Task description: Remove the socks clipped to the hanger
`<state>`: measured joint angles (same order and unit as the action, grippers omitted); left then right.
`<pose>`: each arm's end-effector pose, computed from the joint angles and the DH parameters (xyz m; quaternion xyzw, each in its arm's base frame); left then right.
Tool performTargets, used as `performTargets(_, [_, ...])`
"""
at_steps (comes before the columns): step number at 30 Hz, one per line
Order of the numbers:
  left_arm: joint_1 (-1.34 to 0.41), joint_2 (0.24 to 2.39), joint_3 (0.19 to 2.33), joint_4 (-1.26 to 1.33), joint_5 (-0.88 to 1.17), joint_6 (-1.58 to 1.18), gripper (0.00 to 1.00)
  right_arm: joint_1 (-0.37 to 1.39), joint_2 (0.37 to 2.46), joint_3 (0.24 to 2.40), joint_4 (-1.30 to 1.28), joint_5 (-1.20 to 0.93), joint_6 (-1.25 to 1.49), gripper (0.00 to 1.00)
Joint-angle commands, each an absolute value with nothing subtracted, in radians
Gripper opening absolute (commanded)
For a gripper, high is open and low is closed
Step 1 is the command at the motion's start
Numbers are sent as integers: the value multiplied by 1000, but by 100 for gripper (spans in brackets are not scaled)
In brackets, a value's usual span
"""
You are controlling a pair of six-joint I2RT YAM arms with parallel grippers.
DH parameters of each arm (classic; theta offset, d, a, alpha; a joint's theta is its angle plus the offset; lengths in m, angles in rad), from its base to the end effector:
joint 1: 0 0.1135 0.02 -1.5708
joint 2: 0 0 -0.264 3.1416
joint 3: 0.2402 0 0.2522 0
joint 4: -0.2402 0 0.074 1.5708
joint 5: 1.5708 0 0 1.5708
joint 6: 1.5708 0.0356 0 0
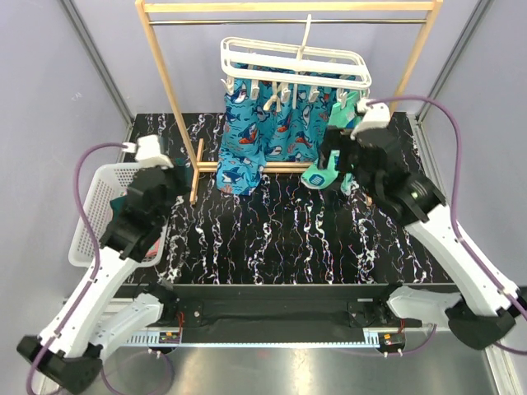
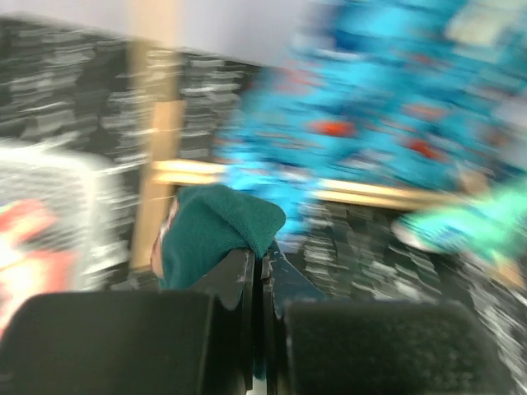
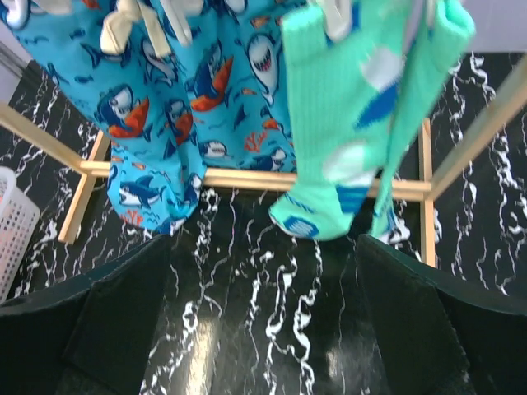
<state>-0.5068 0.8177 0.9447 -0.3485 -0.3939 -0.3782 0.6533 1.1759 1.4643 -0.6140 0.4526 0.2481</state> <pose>0.1632 -0.0750 0.3732 -0.0728 0.7721 -0.1242 0.6190 0.1974 0.1315 0.4505 -0.0311 0.8018 0.0835 0.5909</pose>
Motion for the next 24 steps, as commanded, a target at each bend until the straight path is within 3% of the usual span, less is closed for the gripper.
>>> performTargets(1, [-338, 810, 1011, -547, -491, -379, 0, 649, 1047, 1387, -621, 396, 291, 100])
performTargets(6, [-71, 805, 1013, -615, -479, -380, 0, 649, 916, 1270, -635, 364, 304, 100])
performTargets(13, [75, 831, 951, -600, -480, -443, 0, 649, 825, 1262, -696, 380, 293, 100])
performTargets(15, [90, 850, 943, -595, -485, -459, 8, 649, 810, 1252, -701, 361, 301, 100])
performTargets(17, [92, 864, 954, -601, -483, -456, 29, 649, 790, 1244, -707, 351, 304, 100])
performTargets(18, [91, 864, 959, -607, -476, -456, 64, 649, 785, 1233, -713, 351, 307, 100])
performTargets(19, [92, 858, 965, -614, -474, -460, 75, 649, 778, 1229, -719, 353, 308, 100])
performTargets(21, [92, 845, 969, -612, -447, -465, 92, 649, 773, 1210, -727, 357, 310, 100])
performTargets(24, [92, 815, 960, -585, -330, -440, 99, 649, 764, 1181, -718, 351, 322, 100])
